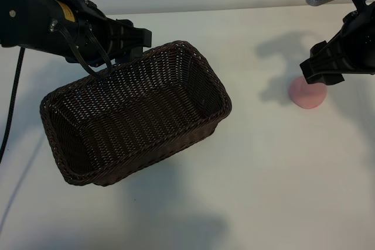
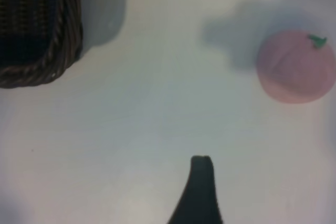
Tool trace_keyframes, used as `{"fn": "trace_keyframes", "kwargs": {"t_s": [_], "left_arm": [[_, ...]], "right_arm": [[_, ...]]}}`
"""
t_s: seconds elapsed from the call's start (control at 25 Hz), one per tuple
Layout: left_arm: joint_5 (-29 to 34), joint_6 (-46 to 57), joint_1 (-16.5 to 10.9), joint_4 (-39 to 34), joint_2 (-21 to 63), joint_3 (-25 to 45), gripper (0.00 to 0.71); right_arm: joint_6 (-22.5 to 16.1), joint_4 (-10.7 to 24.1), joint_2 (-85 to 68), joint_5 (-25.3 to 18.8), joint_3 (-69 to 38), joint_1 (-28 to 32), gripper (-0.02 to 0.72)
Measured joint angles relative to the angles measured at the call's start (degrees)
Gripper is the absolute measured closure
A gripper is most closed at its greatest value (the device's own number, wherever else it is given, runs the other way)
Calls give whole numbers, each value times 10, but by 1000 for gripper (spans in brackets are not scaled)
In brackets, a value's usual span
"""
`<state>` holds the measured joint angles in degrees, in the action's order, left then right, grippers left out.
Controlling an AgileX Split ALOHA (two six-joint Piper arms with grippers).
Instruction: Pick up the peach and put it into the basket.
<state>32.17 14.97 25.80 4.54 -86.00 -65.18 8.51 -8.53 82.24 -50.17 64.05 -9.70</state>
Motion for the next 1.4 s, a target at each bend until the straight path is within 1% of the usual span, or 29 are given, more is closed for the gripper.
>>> {"fn": "trace_keyframes", "kwargs": {"t_s": [1.24,1.4], "left_arm": [[0,0,0,0,0,0,155],[-21,-4,0,0,0,0,155]], "right_arm": [[0,-1,0,-5,1,0,108],[0,-1,0,-5,1,0,108]]}}
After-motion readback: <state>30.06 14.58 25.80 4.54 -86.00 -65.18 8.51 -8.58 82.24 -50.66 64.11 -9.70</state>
